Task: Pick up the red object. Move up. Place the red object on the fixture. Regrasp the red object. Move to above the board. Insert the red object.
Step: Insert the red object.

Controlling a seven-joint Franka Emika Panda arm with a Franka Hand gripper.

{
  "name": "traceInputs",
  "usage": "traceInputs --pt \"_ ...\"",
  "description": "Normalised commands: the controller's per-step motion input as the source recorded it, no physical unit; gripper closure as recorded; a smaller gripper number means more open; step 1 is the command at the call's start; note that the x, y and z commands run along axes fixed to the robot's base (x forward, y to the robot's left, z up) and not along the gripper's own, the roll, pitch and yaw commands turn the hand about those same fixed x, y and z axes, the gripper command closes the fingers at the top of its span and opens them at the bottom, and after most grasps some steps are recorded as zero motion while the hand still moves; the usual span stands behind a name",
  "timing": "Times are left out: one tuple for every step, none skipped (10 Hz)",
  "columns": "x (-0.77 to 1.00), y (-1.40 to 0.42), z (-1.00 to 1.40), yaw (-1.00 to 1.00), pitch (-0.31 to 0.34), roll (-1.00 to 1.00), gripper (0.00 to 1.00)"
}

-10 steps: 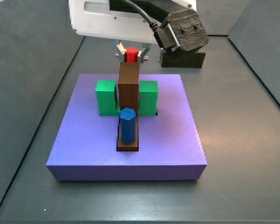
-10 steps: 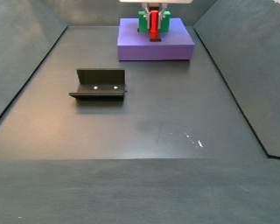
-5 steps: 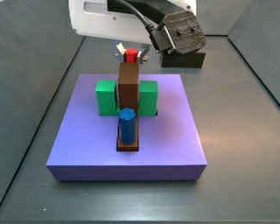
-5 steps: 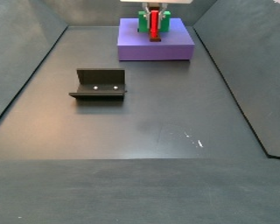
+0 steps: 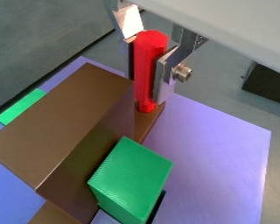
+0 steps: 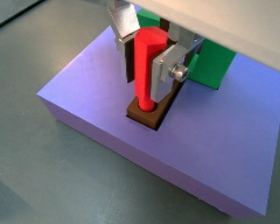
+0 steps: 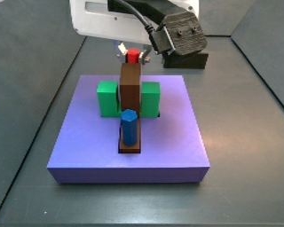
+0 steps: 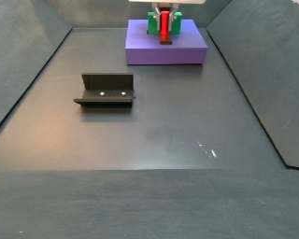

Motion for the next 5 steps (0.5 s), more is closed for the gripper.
traceInputs --pt "-0.05 -0.02 -0.98 -0.08 0.034 0.0 1.0" --pt "-0.01 -0.05 -1.0 -0.08 0.049 0.0 1.0" --pt "0.0 -0.05 -1.0 -0.09 0.066 0.0 1.0" --pt "0.05 0.0 -0.89 -0.04 0.061 0.0 1.0" --pt "0.09 0.0 -0.84 -0.03 0.049 0.0 1.0"
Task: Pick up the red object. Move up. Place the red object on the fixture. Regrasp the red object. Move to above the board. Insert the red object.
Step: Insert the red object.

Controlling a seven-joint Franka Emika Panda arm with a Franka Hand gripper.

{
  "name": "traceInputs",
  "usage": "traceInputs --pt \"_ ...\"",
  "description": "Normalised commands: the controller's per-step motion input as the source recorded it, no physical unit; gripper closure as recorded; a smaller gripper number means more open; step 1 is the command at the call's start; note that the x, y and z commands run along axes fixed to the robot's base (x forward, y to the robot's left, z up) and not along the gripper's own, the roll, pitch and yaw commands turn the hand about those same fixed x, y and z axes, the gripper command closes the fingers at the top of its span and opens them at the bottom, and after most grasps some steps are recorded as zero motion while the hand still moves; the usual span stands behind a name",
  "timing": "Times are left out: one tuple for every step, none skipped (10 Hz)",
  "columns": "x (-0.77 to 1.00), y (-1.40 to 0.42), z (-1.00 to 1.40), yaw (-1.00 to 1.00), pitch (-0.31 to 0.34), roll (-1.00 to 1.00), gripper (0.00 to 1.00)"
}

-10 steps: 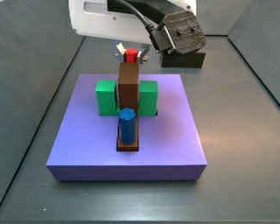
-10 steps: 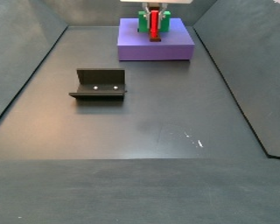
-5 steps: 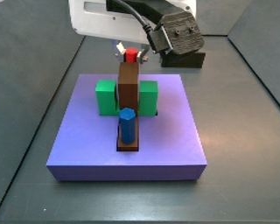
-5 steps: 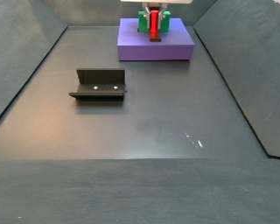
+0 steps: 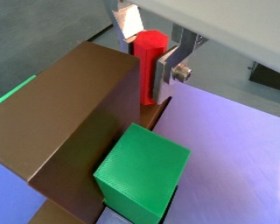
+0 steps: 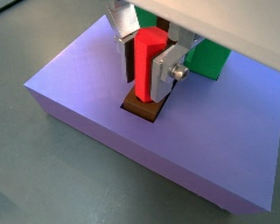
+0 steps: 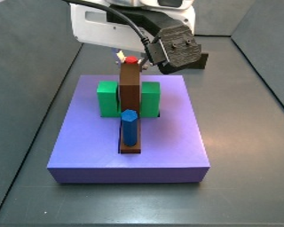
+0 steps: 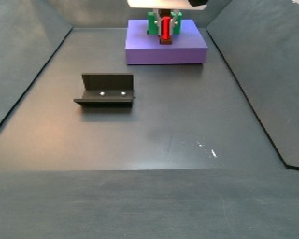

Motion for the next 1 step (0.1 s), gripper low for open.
traceInputs --pt "0.0 0.0 0.0 0.0 0.0 0.0 1.0"
